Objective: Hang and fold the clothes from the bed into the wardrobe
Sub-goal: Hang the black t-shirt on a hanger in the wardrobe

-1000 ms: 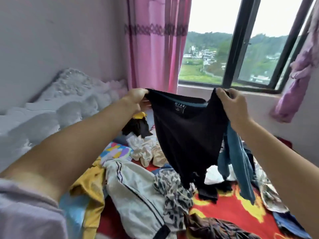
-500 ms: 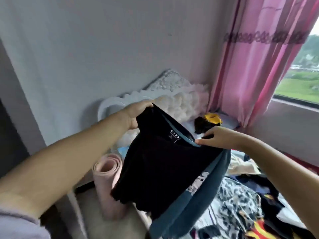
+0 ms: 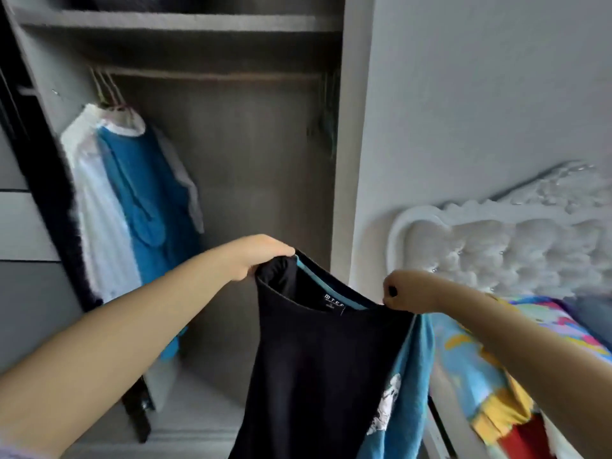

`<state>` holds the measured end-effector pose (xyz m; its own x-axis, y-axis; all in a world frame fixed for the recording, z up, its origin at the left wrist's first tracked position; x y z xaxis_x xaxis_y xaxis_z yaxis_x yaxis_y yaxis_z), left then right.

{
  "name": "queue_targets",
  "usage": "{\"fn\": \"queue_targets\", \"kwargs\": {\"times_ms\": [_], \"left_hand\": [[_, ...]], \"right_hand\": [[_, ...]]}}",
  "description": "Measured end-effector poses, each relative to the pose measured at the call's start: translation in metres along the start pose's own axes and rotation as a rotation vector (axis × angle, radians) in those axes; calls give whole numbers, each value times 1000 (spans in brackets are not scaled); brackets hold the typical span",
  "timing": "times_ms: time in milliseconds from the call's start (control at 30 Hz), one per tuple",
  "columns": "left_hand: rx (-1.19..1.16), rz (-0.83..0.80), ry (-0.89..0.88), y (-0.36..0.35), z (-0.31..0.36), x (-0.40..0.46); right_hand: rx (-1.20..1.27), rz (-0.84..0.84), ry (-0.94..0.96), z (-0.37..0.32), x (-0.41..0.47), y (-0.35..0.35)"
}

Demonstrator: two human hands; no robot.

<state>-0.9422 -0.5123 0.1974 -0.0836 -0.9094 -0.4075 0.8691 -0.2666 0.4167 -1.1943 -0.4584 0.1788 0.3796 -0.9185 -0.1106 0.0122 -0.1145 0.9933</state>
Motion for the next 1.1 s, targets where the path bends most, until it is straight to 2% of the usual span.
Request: {"fn": "queue_targets", "kwargs": {"times_ms": [200, 300, 400, 600, 700, 733, 833, 967, 1033, 1100], "left_hand": [[515, -199, 61, 101, -38, 10], [661, -11, 18, 139, -38, 33], [419, 118, -65, 157, -29, 69], [-284, 35, -28, 161, 3, 117], [-375, 12, -13, 169, 27, 145], [-363, 10, -19, 171, 37, 153], [-333, 30, -35, 183, 66, 177], [-332, -25, -66, 196, 97, 209], [-376, -32, -80, 205, 106, 223], [-424, -42, -90, 211, 112, 234]], "right_hand": [[-68, 141, -116, -51, 100, 13], [-83, 148, -173, -70, 130, 15], [-116, 91, -210, -74, 154, 18], [-141, -10, -226, -56, 206, 44], [-166, -117, -245, -42, 246, 69], [-185, -100, -245, -36, 261, 86], [-207, 153, -246, -18, 311, 159], [-287, 555, -290, 12, 363, 251], [-361, 649, -303, 28, 379, 276], [-436, 644, -352, 47, 392, 289]]}}
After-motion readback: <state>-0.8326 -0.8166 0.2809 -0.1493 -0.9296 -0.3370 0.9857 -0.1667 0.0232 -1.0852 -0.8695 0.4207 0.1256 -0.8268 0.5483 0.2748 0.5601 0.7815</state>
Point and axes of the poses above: each hand's wrist, its own x-axis towards the middle knuckle, its own y-axis out of the back of the hand, z = x × y, the point moved 6 cm from there along x, towards the middle knuckle, and after that the axes turned 13 degrees about y, right-handed, at the moved point
